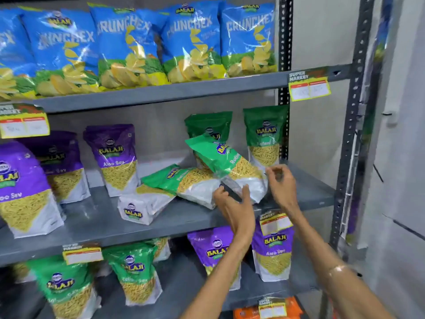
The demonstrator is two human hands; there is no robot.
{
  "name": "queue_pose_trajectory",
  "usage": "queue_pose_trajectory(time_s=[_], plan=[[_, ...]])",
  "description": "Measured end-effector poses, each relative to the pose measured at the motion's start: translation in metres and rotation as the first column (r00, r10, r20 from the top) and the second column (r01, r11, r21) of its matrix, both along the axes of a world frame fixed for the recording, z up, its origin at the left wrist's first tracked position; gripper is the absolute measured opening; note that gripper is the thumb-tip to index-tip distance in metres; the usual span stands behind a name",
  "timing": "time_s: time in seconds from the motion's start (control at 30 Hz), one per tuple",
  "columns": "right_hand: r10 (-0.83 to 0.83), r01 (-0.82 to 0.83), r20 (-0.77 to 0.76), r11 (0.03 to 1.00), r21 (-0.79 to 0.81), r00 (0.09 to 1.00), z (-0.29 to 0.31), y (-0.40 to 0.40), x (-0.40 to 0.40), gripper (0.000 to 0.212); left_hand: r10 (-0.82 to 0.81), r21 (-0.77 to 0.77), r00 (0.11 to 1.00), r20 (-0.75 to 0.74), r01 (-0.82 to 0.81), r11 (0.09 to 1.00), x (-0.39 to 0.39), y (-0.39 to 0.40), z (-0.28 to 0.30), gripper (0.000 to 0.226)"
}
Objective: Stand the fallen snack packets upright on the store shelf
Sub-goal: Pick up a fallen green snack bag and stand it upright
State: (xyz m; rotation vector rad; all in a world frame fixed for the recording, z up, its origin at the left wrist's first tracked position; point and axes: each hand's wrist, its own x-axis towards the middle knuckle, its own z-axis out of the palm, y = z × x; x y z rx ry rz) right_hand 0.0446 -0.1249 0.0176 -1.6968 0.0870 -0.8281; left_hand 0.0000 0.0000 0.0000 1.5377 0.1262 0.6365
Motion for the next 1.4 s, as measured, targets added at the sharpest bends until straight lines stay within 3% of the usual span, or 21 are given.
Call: queue_pose_trajectory(time_s=[0.1,0.2,0.33,0.53,0.67,0.8,0.87,0.97,1.17,1.3,1.4], plan=[[0.182,-0.158,-0.188,0.978,0.133,0.965,0.024,-0.01,0.034,0.037,-0.03,-0.088,0.99,-0.136,0.018,0.996,0.016,-0.021,0.008,0.084],[0.395,-0.356,-0.378,0.919,0.171,0.837,0.03,-0.018,0.07,0.06,-0.071,-0.161,0.976,-0.205,0.038,0.986,0.036,-0.037,0.011,0.098],[0.556,-0.553,-0.467,0.818,0.158,0.688,0.013,-0.027,0.089,0.051,-0.126,-0.232,0.963,-0.238,0.069,0.97,0.053,-0.039,0.006,0.107],[0.654,-0.642,-0.393,0.745,0.183,0.646,0.008,-0.032,0.09,0.053,-0.265,-0.196,0.941,-0.208,0.225,0.954,0.06,-0.024,0.003,0.102],[0.685,-0.667,-0.352,0.72,0.193,0.638,-0.003,-0.034,0.07,0.036,-0.357,-0.119,0.924,-0.139,0.343,0.932,0.052,-0.003,-0.005,0.061],[0.619,-0.617,-0.289,0.779,0.112,0.73,-0.015,-0.033,0.041,0.062,-0.409,-0.024,0.909,-0.074,0.409,0.912,0.037,0.022,-0.01,0.02],[0.577,-0.579,-0.195,0.814,0.053,0.793,-0.015,-0.024,0.016,0.054,-0.399,-0.019,0.913,-0.08,0.399,0.917,0.024,0.034,-0.006,0.008],[0.488,-0.489,-0.08,0.872,0.014,0.869,-0.017,0.003,-0.022,0.052,-0.41,-0.026,0.912,-0.025,0.409,0.912,-0.002,0.053,-0.001,0.04],[0.448,-0.475,0.19,0.869,0.135,0.874,-0.007,0.053,-0.095,0.051,-0.467,0.056,0.87,0.158,0.464,0.884,-0.061,0.09,0.022,0.062],[0.468,-0.508,0.266,0.855,0.103,0.843,0.022,0.069,-0.14,0.066,-0.495,0.158,0.82,0.287,0.469,0.869,-0.098,0.113,0.044,0.05],[0.501,-0.543,0.303,0.837,0.069,0.811,0.036,0.076,-0.16,0.058,-0.5,0.191,0.794,0.346,0.462,0.866,-0.116,0.124,0.059,0.049]])
